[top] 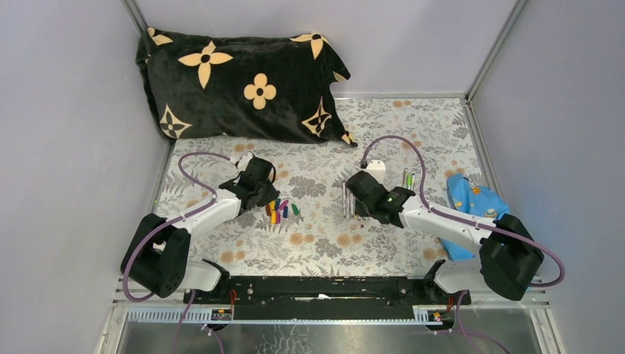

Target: Open the pen caps

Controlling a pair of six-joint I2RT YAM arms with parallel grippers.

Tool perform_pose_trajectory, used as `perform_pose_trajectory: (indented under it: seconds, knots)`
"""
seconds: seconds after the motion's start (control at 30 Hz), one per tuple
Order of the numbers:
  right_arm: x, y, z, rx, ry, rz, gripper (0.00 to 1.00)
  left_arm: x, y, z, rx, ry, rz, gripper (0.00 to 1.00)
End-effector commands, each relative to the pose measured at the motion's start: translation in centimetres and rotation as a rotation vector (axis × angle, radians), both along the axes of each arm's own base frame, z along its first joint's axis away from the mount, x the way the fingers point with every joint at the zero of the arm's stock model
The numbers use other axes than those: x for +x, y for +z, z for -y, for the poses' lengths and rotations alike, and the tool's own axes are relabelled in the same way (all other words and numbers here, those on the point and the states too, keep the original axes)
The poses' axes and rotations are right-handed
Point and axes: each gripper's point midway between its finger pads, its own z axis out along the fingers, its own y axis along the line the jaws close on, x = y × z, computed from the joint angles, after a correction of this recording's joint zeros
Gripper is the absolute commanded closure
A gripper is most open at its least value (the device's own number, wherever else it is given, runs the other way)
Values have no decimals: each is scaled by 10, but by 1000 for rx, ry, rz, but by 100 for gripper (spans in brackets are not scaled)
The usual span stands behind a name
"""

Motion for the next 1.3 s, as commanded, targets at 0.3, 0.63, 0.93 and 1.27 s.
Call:
perform_pose_trajectory:
  seconds: [0.3,0.63,0.93,1.27]
  knots:
    - [52,-6,19,-86,-58,-4,100,-7,-19,-21,144,10,-26,73]
    - [70,-20,10,-93,-49,-30,95,-7,-19,-18,141,4,-18,59]
    - [79,-30,-1,-104,-35,-60,85,-3,-2,-13,115,-3,21,59]
    - [81,-49,-1,-134,-43,-95,74,1,20,-10,85,-3,74,57]
